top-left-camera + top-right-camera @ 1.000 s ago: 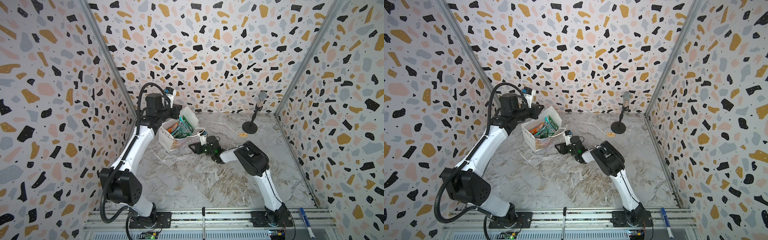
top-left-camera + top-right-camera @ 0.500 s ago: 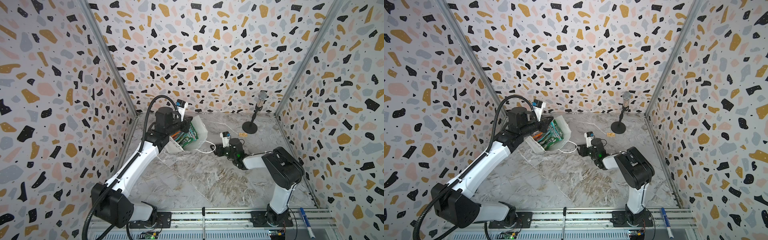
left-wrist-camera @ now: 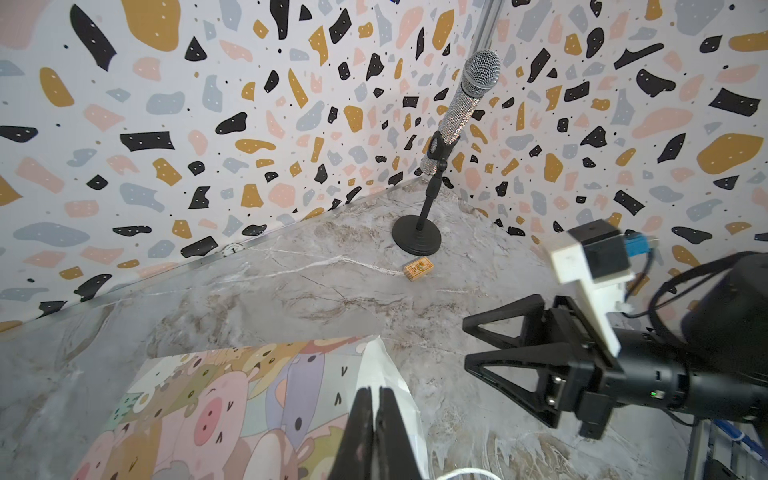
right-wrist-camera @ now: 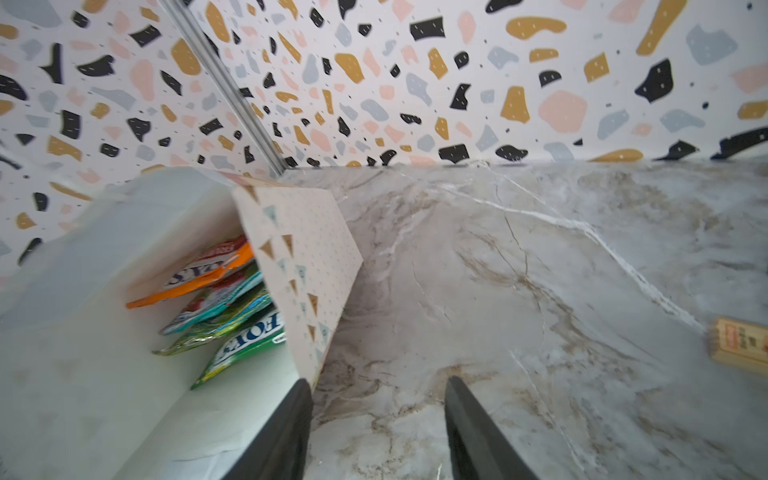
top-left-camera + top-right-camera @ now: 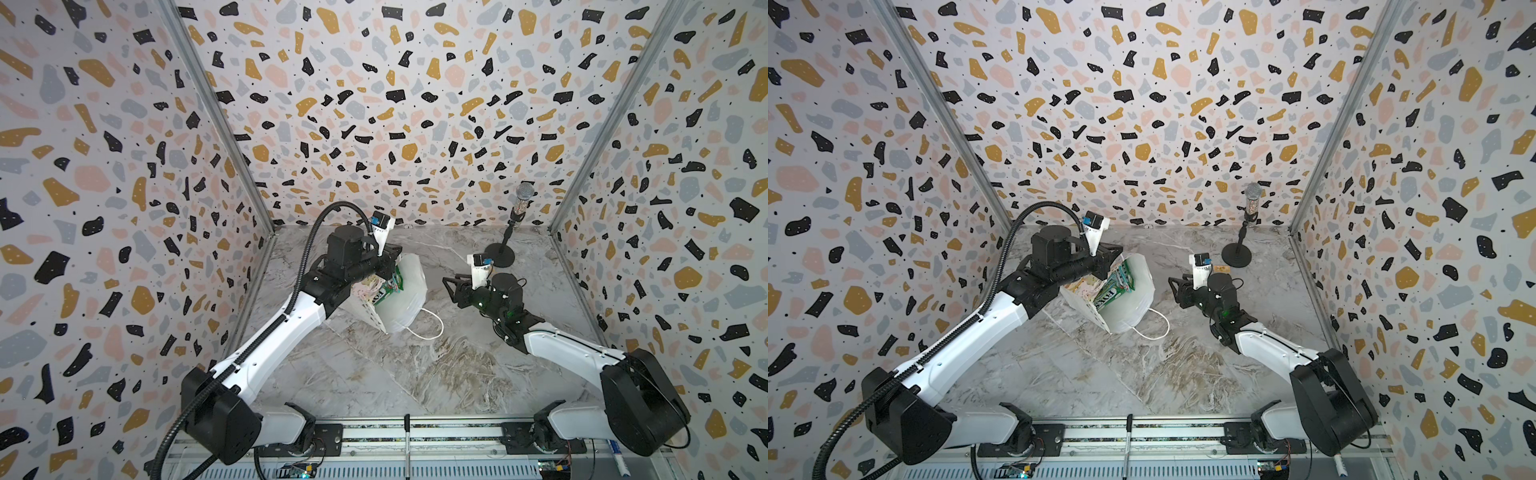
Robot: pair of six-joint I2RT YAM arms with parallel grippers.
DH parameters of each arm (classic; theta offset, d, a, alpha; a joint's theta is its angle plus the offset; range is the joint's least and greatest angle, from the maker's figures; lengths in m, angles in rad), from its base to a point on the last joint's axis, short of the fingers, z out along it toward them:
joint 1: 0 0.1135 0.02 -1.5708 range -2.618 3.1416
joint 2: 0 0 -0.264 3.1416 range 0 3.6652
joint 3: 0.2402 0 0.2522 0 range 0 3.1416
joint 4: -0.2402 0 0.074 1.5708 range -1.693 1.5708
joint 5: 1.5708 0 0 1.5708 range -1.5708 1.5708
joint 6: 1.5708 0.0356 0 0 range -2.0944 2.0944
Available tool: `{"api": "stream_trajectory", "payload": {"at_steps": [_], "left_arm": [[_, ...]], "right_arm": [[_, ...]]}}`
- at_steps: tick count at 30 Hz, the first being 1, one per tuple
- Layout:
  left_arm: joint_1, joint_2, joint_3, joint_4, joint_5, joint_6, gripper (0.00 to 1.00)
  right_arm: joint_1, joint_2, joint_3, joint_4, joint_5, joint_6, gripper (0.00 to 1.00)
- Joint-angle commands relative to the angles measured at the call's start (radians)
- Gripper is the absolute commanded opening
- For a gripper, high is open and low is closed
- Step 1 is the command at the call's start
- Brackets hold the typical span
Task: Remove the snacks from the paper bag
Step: 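Insert the right gripper into the tilted bag's opening toward the candy packets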
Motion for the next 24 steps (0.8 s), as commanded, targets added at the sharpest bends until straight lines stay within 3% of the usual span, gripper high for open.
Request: {"api": "stream_trajectory", "payload": {"at_steps": [1, 5, 12, 21, 24], "left_arm": [[-0.001, -0.018, 0.008, 0.024, -0.033, 0.013, 0.00], [0.001, -0.019, 0.014, 0.001, -0.094, 0.014, 0.00], [0.000, -0.063, -0.052, 0.073, -0.105, 0.001, 0.00], [0.001, -0.108, -0.097, 0.115, -0.117, 0.021, 0.00], [0.001, -0.119, -0.111, 0.129, -0.121, 0.027, 0.00]], "right_arm": [[0.034, -0.053, 0.003, -0.053, -0.105, -0.053, 0.52], [0.113, -0.056, 0.031, -0.069, -0.160, -0.106, 0.51], [0.237, 0.063, 0.120, -0.089, -0.162, -0.160, 0.48], [0.323, 0.260, 0.271, -0.149, -0.109, -0.224, 0.38], [0.344, 0.313, 0.306, -0.168, -0.039, -0.239, 0.37]]}}
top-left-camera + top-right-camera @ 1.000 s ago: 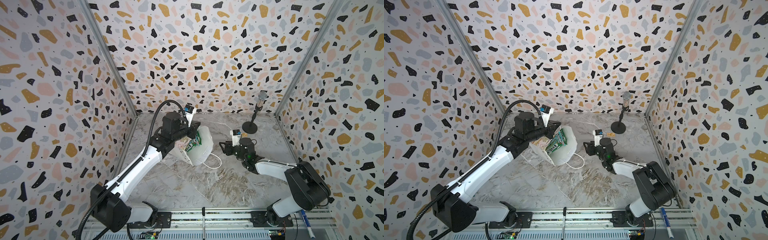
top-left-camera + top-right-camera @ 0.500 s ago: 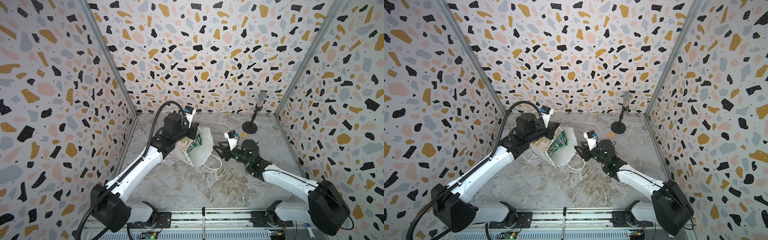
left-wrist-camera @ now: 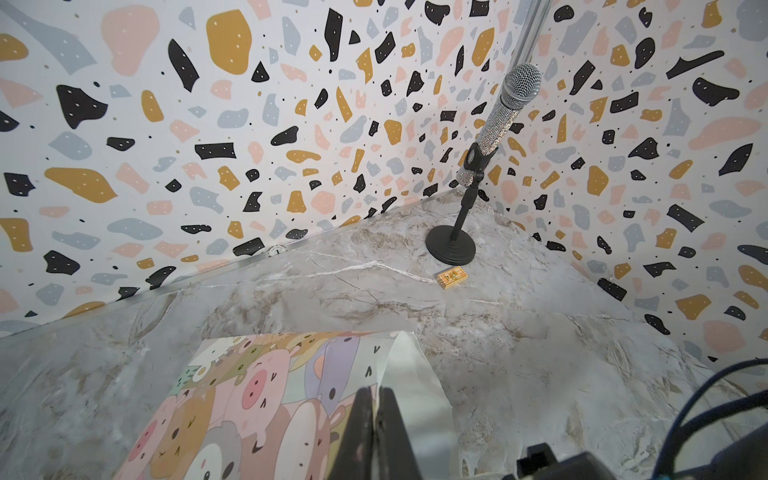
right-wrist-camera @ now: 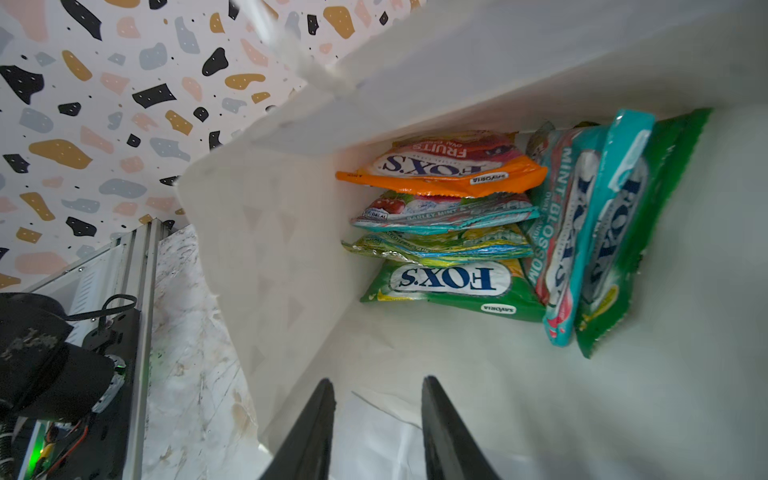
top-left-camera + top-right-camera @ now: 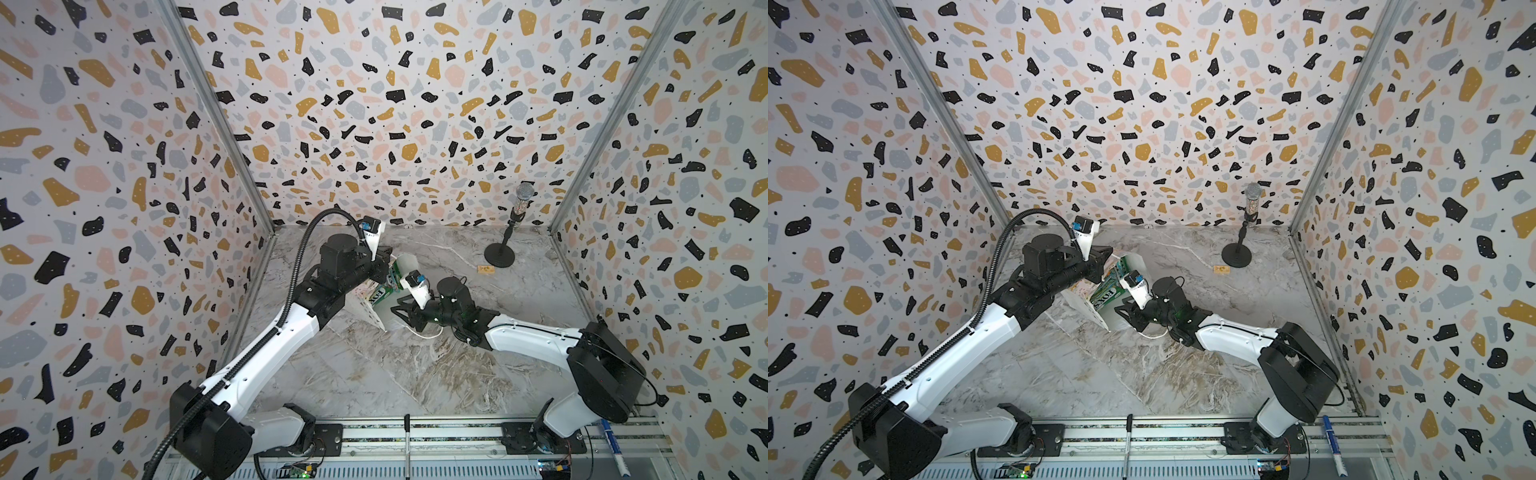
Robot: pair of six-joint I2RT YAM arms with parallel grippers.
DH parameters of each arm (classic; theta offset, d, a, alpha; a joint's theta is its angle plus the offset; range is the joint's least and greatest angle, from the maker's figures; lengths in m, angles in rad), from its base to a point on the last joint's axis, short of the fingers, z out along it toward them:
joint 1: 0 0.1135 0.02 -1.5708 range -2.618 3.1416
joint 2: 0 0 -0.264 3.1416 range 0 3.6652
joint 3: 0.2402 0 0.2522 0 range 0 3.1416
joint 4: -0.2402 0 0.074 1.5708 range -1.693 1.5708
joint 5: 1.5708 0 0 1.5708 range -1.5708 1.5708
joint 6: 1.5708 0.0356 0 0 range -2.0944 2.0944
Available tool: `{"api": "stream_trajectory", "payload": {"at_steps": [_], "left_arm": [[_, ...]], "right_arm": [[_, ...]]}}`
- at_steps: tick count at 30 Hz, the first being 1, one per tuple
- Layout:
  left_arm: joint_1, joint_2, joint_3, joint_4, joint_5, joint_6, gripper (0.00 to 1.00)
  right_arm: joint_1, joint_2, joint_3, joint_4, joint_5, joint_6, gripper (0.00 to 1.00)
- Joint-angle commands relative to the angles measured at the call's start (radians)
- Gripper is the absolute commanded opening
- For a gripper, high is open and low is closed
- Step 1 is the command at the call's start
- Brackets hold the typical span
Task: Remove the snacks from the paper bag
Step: 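Insert the right gripper into the tilted bag's opening toward the candy packets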
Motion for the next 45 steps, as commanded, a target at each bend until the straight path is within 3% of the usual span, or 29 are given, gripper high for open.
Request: {"api": "stream_trajectory", "payload": {"at_steps": [1, 9, 32, 45], "left_arm": [[0.001, -0.031, -0.016, 0.077, -0.009, 0.021, 0.00], [0.002, -0.043, -0.043, 0.095, -0.023, 0.042, 0.00], [0.007, -0.090, -0.056, 0.098, -0.061, 0.042, 0.00], [0.006, -0.094, -0.060, 0.092, -0.037, 0.044, 0.00]], "right_arm": [[0.019, 0.030, 0.054, -0.046, 0.093, -0.033, 0.37], [0.023, 0.101, 0.106, -0.080, 0.237, -0.038, 0.35], [0.021, 0.264, 0.251, -0.119, 0.380, -0.032, 0.32], [0.013, 0.307, 0.304, -0.064, 0.493, 0.009, 0.25]]}}
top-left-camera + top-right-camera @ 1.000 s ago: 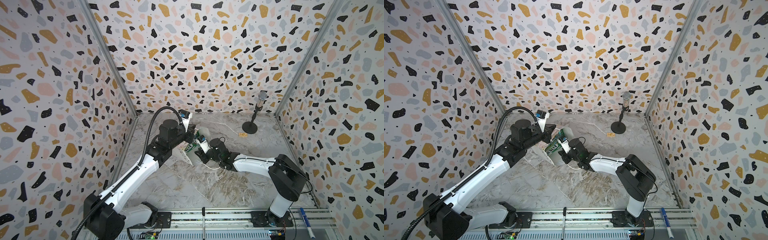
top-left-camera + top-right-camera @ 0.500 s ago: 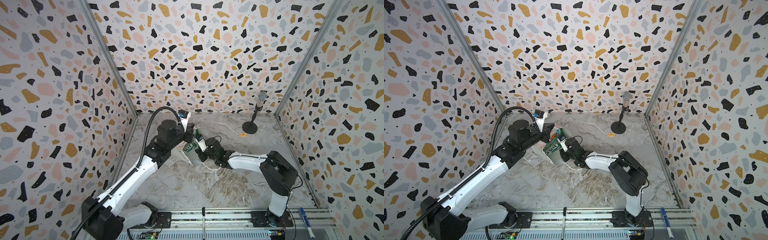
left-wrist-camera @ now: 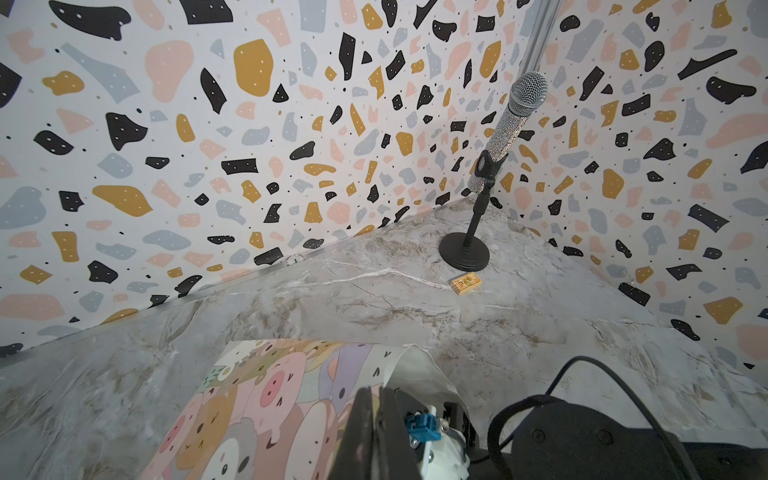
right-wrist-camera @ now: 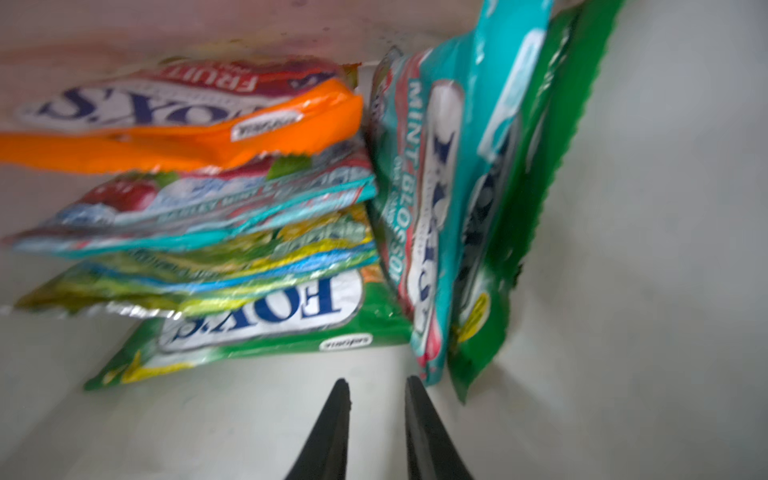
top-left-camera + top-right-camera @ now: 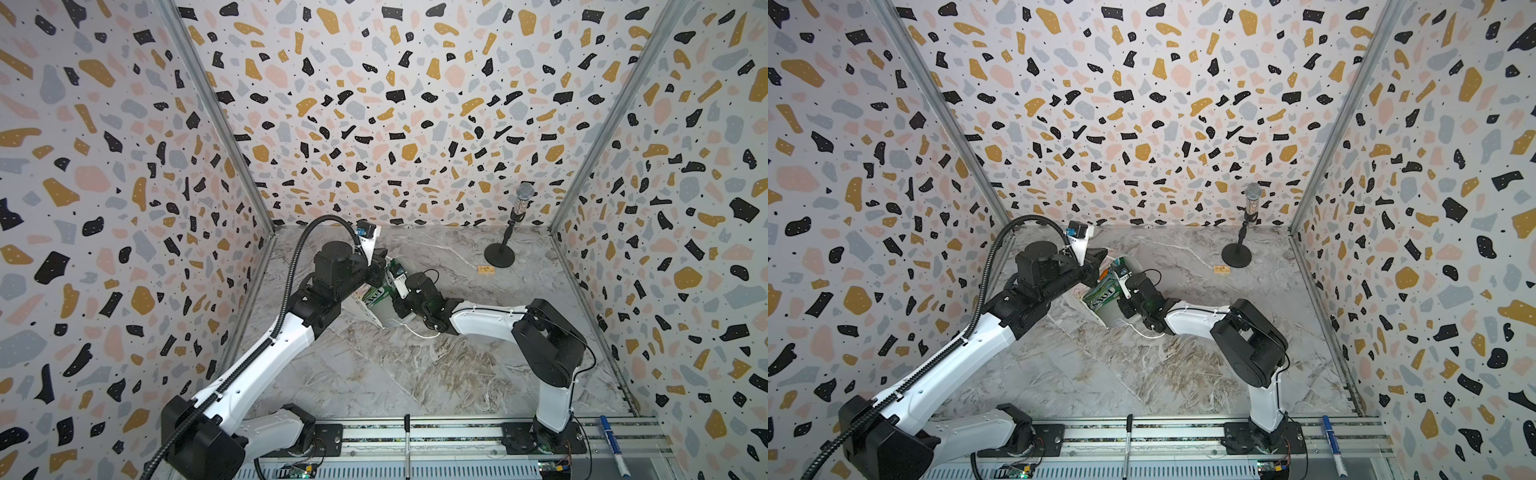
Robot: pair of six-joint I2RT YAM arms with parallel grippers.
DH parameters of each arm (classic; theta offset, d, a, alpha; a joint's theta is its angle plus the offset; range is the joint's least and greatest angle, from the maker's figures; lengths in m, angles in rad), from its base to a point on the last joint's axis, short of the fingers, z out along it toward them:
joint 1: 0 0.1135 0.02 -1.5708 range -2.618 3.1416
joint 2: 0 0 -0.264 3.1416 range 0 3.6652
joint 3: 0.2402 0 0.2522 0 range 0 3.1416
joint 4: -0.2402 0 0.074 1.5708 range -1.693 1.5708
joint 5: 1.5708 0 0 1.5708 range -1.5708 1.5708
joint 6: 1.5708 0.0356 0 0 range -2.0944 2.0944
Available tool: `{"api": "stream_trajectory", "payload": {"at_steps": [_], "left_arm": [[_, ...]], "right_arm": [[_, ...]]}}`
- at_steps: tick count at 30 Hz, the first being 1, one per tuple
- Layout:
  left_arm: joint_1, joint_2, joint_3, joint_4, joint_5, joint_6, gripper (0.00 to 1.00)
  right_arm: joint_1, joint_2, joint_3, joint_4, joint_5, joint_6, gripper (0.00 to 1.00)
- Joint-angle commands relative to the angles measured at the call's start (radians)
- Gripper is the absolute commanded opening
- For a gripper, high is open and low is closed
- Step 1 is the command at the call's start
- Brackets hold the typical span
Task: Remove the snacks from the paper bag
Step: 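Insert the right gripper into the tilted bag's opening toward the candy packets, then close the right gripper on the teal Mint Blossom packet inside the bag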
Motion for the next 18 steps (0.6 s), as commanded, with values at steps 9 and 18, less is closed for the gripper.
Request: {"api": "stream_trajectory", "payload": {"at_steps": [9, 18], "left_arm": [[0.006, -0.036, -0.001, 0.063, 0.036, 0.010, 0.00], [0.007, -0.036, 0.001, 0.061, 0.045, 0.008, 0.00]], "right_arm": [[-0.027, 0.071, 0.121, 0.024, 0.007, 0.014, 0.22], [-0.029, 0.145, 0.203, -0.032, 0.035, 0.035, 0.20]]}}
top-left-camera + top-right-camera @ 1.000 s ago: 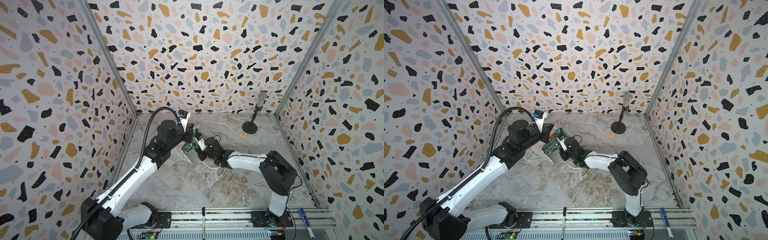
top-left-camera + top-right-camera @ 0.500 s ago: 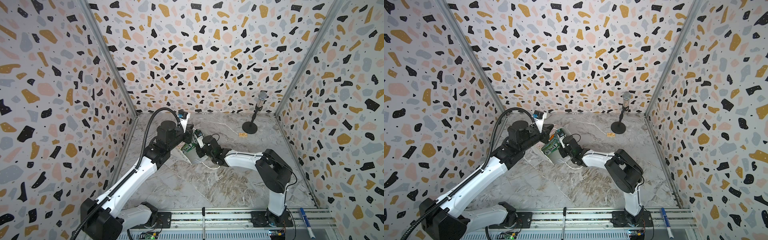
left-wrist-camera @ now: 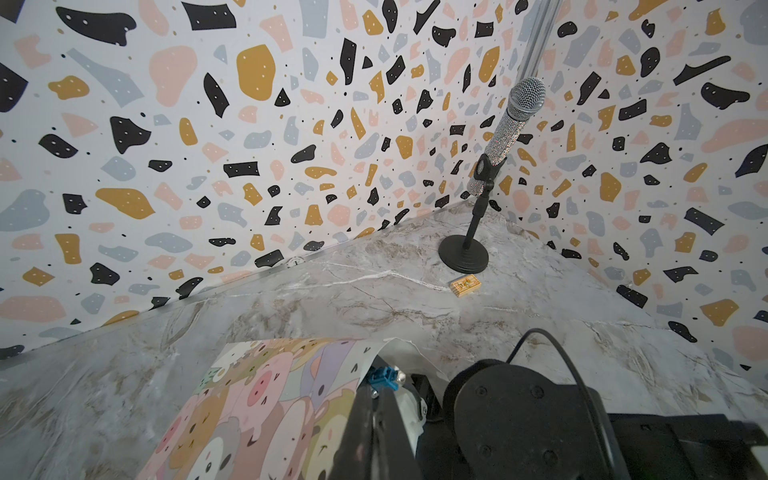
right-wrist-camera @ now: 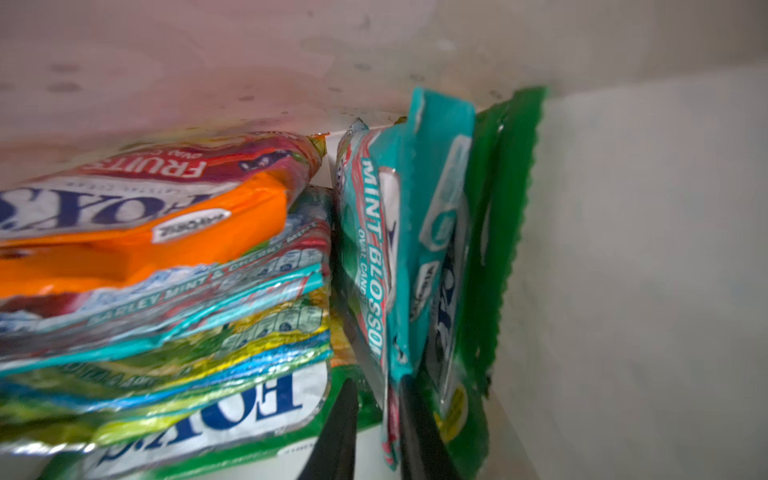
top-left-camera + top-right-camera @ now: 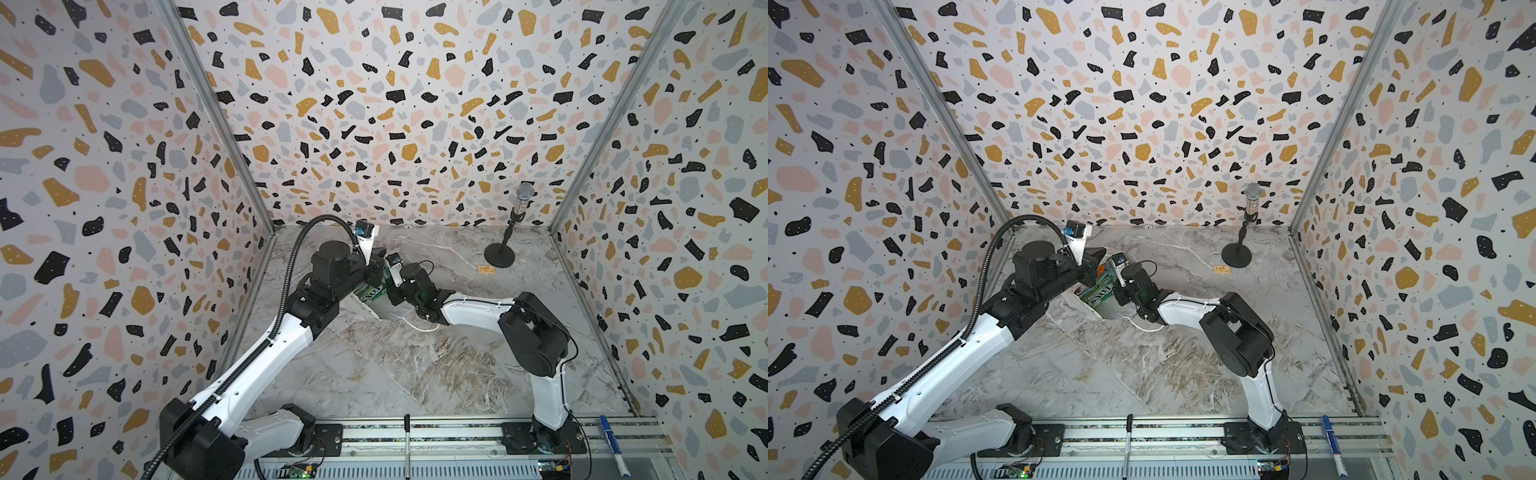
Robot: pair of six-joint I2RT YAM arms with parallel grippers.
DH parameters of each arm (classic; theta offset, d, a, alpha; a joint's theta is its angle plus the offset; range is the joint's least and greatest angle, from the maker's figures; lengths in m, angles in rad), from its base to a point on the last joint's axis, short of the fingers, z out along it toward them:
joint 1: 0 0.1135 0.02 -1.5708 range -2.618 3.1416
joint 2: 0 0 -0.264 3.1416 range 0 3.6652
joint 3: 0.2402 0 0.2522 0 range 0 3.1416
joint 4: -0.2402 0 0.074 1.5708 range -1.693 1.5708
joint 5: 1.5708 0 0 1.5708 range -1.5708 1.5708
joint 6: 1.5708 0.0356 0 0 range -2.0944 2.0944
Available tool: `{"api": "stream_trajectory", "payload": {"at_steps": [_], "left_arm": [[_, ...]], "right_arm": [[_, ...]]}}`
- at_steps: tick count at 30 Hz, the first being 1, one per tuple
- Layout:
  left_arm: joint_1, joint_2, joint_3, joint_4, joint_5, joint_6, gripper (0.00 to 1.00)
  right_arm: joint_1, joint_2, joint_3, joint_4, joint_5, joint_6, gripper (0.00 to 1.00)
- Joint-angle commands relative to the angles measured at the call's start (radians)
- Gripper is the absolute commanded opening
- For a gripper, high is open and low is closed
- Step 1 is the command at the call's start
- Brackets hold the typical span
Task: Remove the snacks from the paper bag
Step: 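Close the right gripper on the teal Mint Blossom packet inside the bag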
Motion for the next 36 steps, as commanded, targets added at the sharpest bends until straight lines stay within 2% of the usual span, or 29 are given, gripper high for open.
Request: {"api": "stream_trajectory", "payload": {"at_steps": [1, 6, 10, 12, 14, 20, 29, 36], "left_arm": [[0.002, -0.027, 0.000, 0.061, 0.022, 0.008, 0.00], [0.002, -0.031, -0.002, 0.063, 0.017, 0.008, 0.00], [0.002, -0.032, -0.001, 0.063, 0.012, 0.008, 0.00], [0.002, -0.032, -0.001, 0.063, 0.013, 0.008, 0.00], [0.002, -0.032, -0.002, 0.063, 0.014, 0.008, 0.00], [0.002, -0.032, -0.005, 0.062, -0.018, 0.004, 0.00], [0.002, -0.029, -0.012, 0.063, -0.147, -0.016, 0.00], [0.002, -0.012, -0.011, 0.062, -0.179, -0.031, 0.00]], "right_arm": [[-0.004, 0.021, 0.048, -0.054, 0.035, 0.025, 0.20], [-0.005, 0.019, 0.044, -0.057, 0.080, 0.052, 0.23], [-0.004, 0.004, 0.016, -0.037, 0.099, 0.069, 0.33], [-0.005, 0.007, 0.017, -0.036, 0.099, 0.071, 0.34], [-0.008, 0.017, 0.024, -0.036, 0.077, 0.064, 0.31], [-0.016, 0.009, 0.020, -0.024, -0.004, 0.049, 0.00], [-0.017, -0.145, -0.159, 0.102, -0.150, 0.026, 0.00], [-0.029, -0.236, -0.251, 0.142, -0.232, 0.026, 0.00]]}}
